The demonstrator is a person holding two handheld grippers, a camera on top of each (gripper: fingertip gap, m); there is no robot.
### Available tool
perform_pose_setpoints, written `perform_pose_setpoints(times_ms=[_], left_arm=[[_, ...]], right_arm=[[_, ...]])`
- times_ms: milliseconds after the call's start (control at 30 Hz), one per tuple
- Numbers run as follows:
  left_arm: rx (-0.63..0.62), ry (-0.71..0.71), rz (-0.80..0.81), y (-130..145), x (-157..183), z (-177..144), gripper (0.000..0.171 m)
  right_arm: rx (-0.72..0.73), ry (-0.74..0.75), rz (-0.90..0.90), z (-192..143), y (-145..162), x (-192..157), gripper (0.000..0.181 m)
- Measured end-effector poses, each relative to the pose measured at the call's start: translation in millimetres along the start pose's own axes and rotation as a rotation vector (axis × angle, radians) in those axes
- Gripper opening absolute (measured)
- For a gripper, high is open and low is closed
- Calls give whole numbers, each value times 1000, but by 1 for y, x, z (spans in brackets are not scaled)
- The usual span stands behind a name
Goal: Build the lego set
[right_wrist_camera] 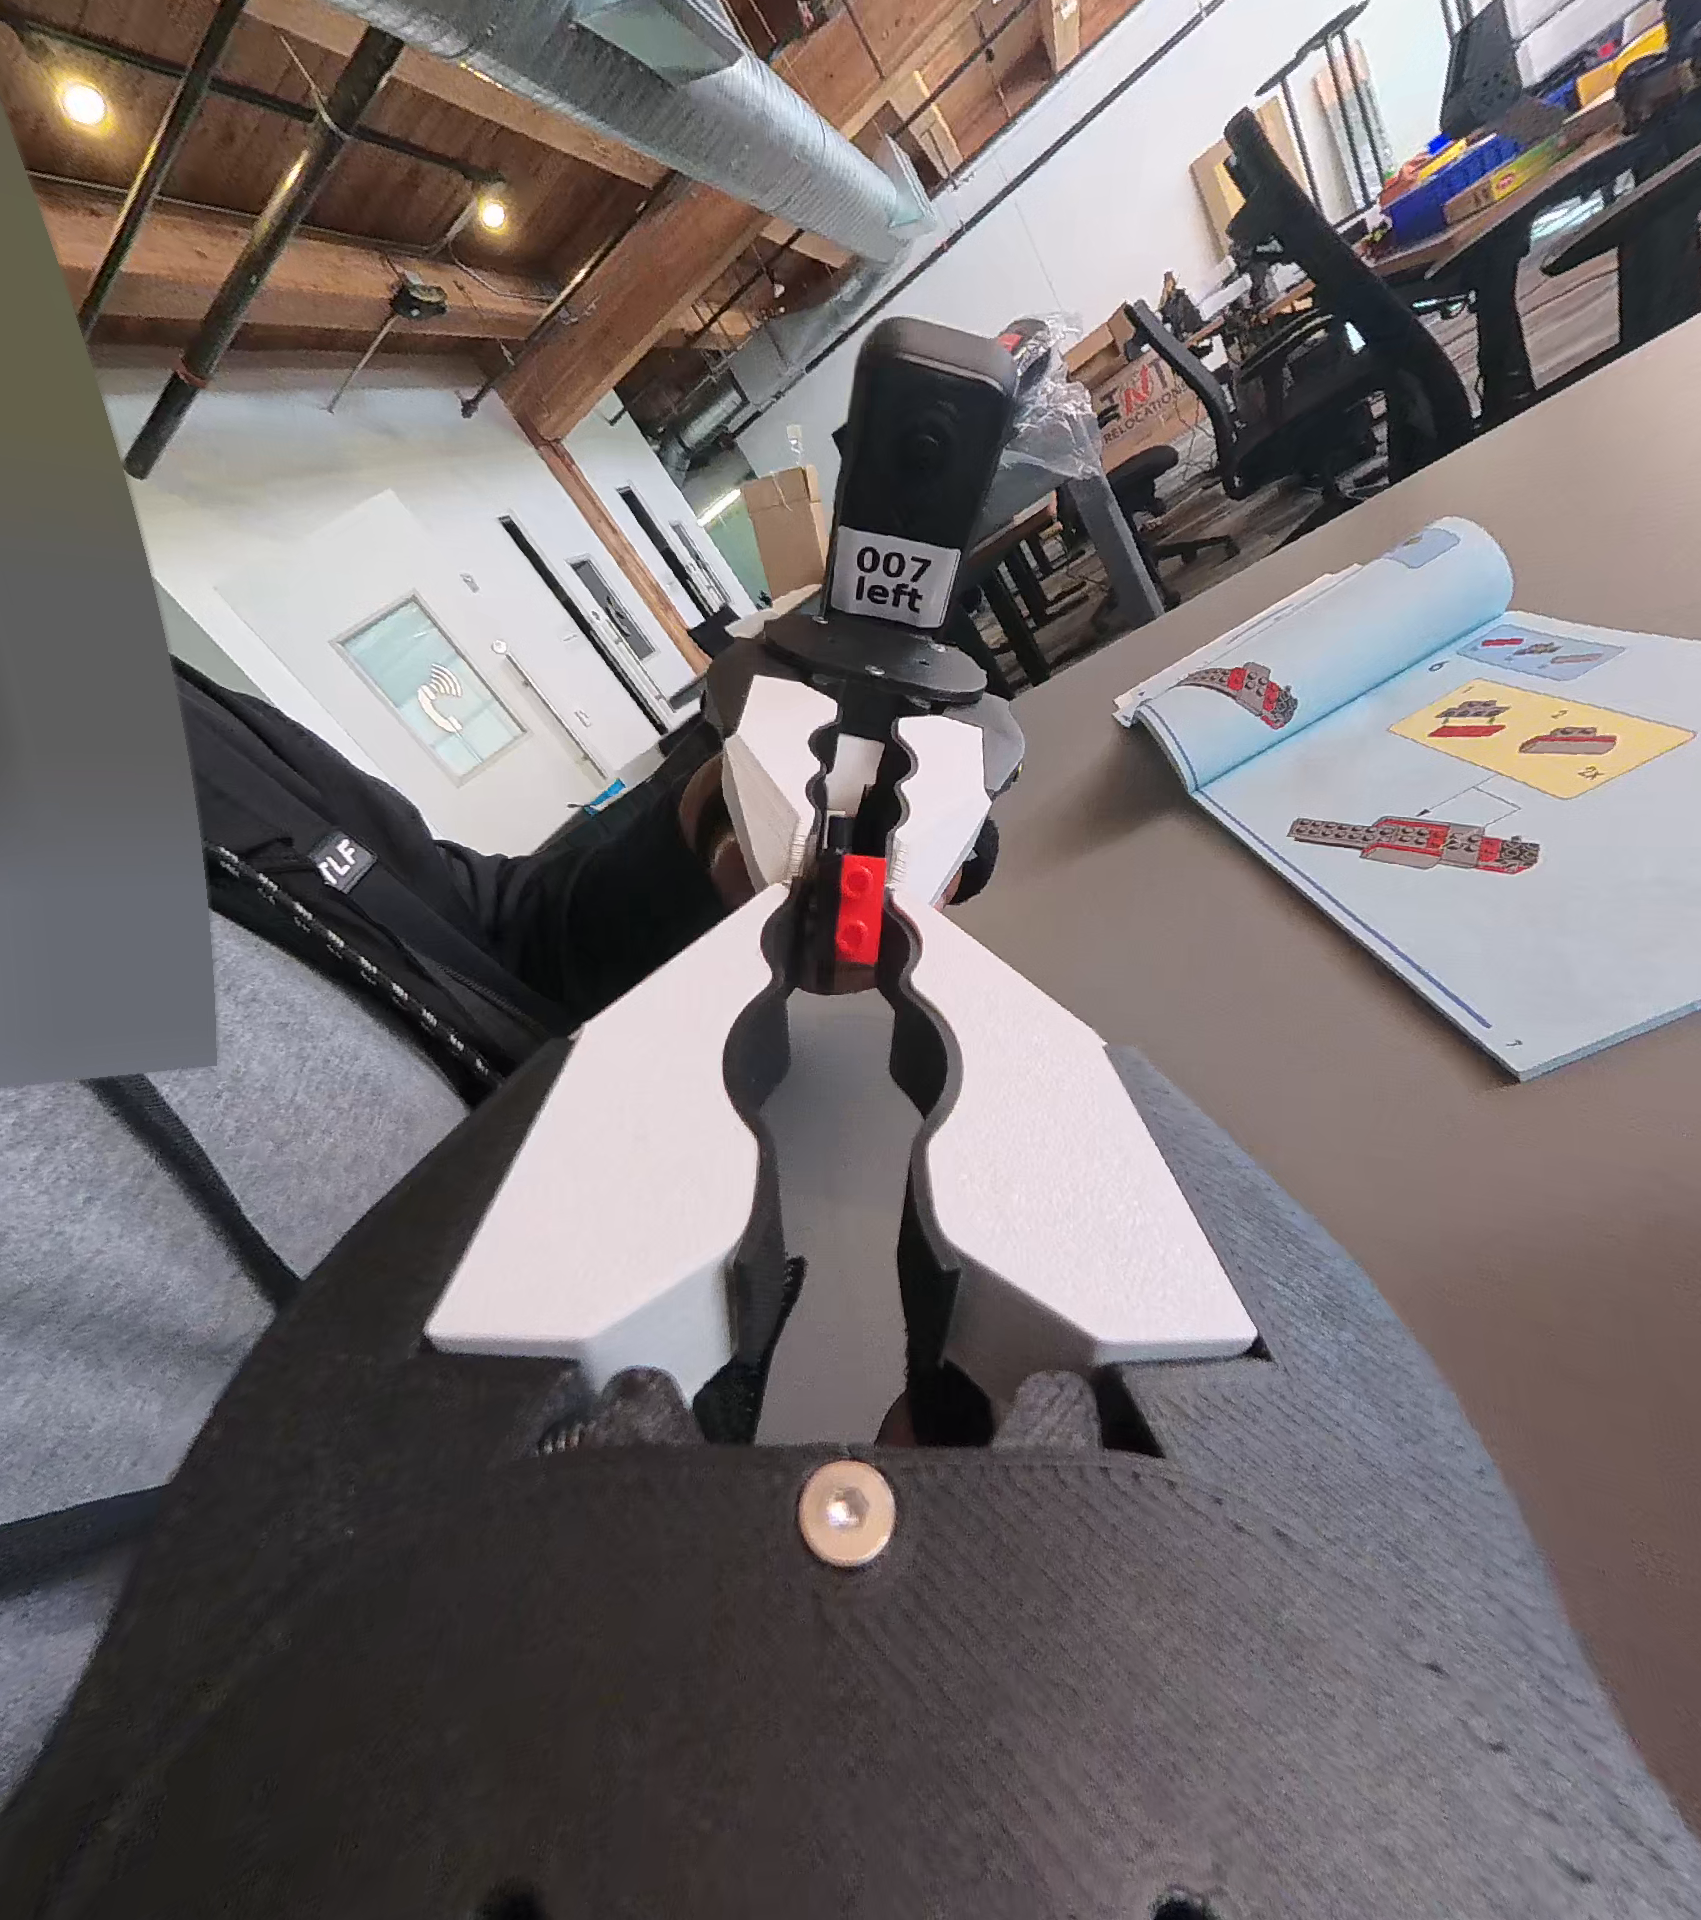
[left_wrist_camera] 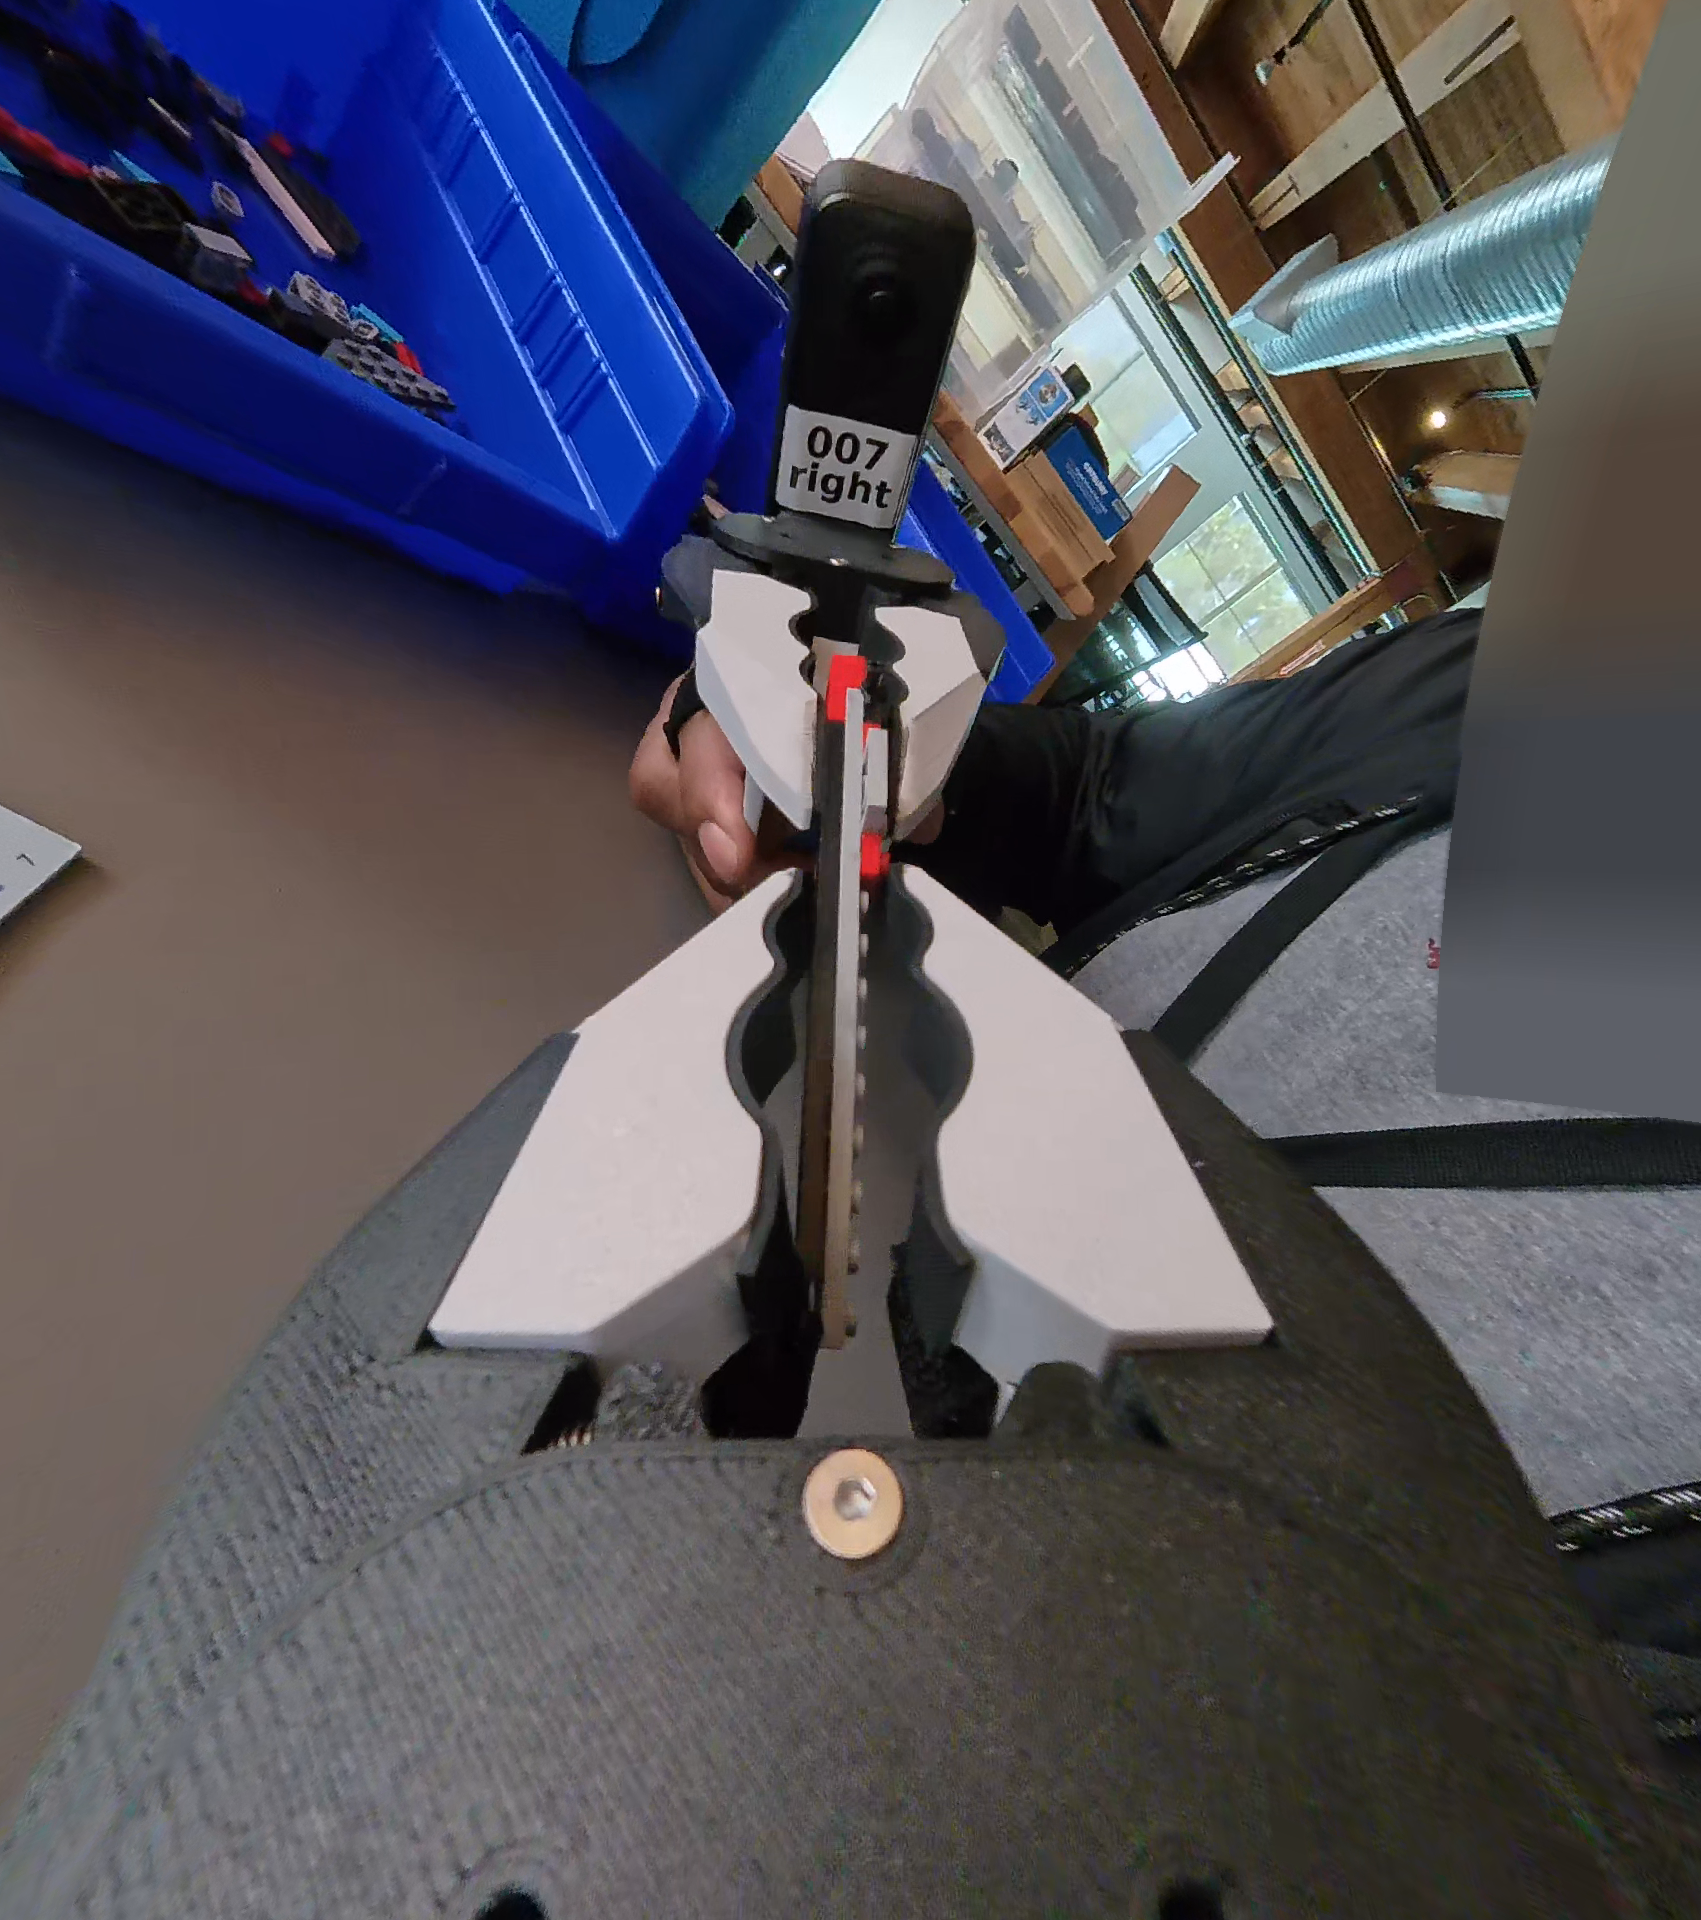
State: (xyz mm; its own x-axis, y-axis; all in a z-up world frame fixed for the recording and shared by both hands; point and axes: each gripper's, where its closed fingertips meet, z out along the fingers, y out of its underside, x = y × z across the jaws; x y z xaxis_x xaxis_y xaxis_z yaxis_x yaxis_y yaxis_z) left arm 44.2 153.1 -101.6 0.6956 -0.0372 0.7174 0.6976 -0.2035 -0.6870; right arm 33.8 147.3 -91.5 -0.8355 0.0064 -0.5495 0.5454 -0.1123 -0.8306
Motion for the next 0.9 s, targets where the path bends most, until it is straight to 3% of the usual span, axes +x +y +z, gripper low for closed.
perform_pose_setpoints(times_ms=[667, 900], left_arm=[[21, 41, -126, 4, -6, 2, 10], [64, 54, -105, -2, -5, 0, 15]], right_arm=[[-24, 1, 69, 0, 5, 6, 14], [-32, 14, -3, -2, 4, 7, 14]])
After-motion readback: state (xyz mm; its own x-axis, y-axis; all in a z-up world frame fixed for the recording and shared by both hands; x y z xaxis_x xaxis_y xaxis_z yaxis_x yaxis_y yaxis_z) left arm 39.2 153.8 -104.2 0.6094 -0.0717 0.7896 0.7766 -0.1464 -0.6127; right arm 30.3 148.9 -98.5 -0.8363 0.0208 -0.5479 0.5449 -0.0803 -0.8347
